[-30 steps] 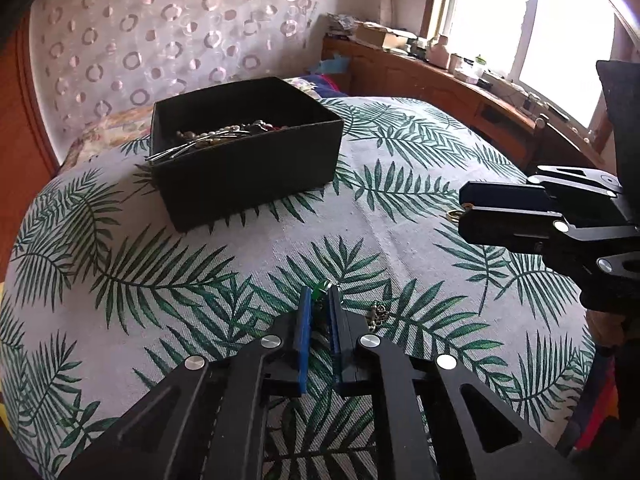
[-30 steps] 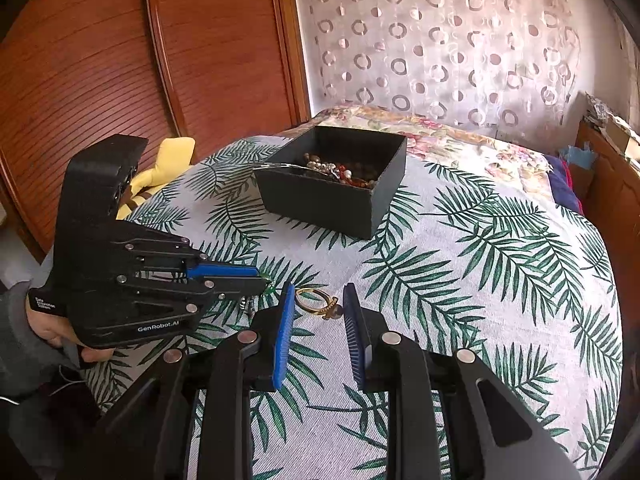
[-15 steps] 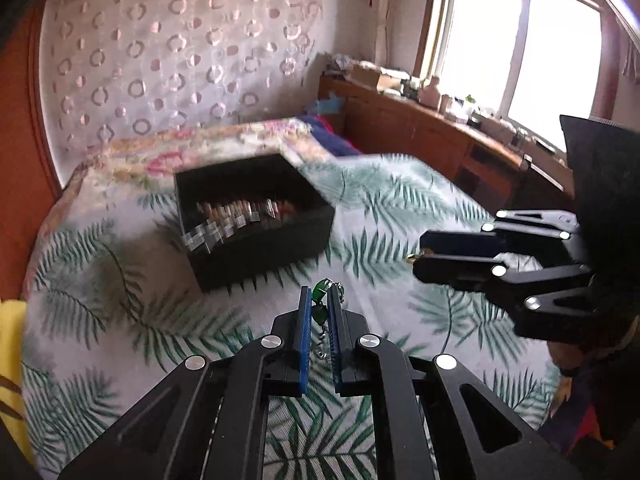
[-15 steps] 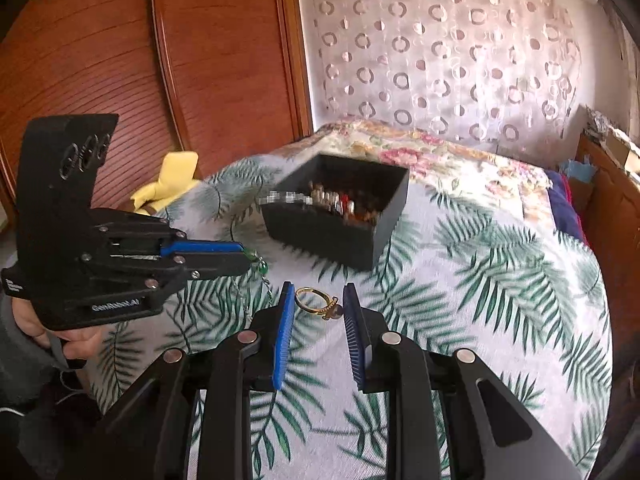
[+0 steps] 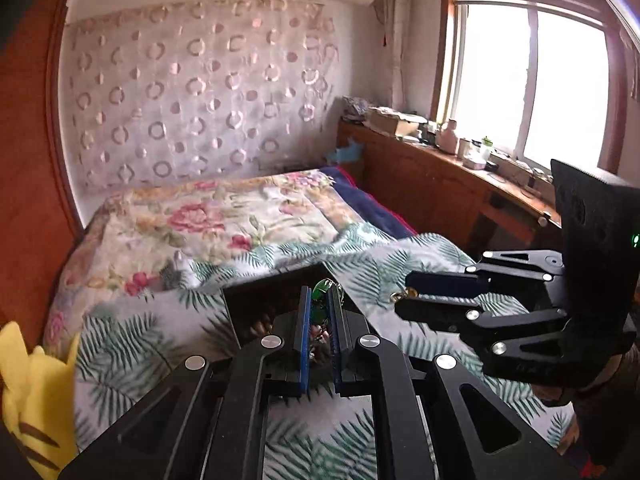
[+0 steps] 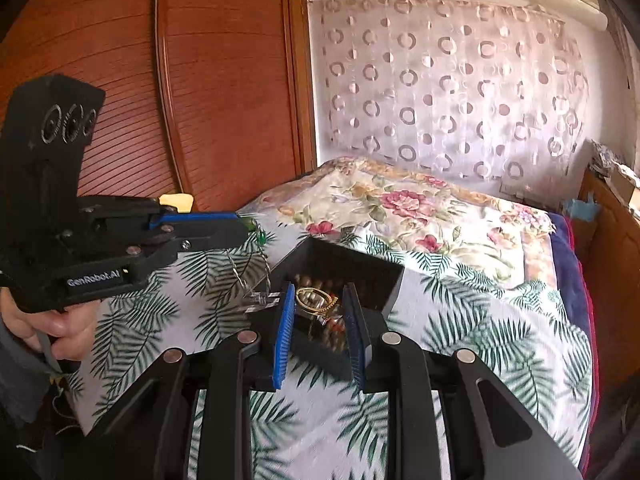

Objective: Organize jewelry
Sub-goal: 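Lower green earring into box with left tool while right tool drops gold ring in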

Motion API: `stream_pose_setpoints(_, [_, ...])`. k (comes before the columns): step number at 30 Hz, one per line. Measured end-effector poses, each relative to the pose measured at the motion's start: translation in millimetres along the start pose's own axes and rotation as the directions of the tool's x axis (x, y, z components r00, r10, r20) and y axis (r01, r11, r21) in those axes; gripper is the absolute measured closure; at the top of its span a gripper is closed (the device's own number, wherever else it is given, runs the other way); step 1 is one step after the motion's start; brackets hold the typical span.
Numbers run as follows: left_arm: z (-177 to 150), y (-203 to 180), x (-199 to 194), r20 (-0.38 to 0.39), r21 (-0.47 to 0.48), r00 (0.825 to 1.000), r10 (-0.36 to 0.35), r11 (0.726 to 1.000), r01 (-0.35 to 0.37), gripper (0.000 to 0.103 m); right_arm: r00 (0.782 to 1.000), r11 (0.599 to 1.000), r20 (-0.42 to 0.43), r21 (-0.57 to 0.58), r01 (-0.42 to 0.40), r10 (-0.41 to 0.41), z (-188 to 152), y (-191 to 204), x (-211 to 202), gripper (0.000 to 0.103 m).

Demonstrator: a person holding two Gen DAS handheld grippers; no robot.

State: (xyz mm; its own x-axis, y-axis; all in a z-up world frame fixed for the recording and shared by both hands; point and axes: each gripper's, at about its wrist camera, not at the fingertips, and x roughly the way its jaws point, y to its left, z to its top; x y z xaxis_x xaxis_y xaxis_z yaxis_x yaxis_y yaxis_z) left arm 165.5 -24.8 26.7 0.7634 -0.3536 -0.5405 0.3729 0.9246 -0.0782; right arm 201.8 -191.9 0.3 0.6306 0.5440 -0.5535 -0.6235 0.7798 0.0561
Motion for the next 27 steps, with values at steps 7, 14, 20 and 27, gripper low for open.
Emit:
stream_pose_setpoints(7, [17.6,17.8,28.6,-0.014,0.0,0.999,0.038,0.999,-0.038,0.096,1.0,1.0,-0.026,0.005,-0.006,0.006,14.9,-17.6,37.1,0.076])
stream_pose_setpoints(14, [12.4,34.4,60.7,-0.062,-0.027,0.997,0.049,0.998,-0.051,0.096,0.997,1.0,-0.073,0.028,-0.014,0.016,9.3,-30.2,70.6,0.076])
stream_pose_setpoints(20, [7.9,42.4,76.7,-0.09,-0.037,0.994,0.062,0.997,-0.065,0.096,0.995,0.999,-0.099,0.051,-0.014,0.019,5.4,-38.9,89.4,0.076])
stream_pose_setpoints(27, [4.3,48.2,78.4,-0.093,-0.049,0.992,0.09,0.994,-0.095,0.076,0.994,0.999,-0.104,0.043,-0.009,0.014,5.1,-36.8,97.1,0.075])
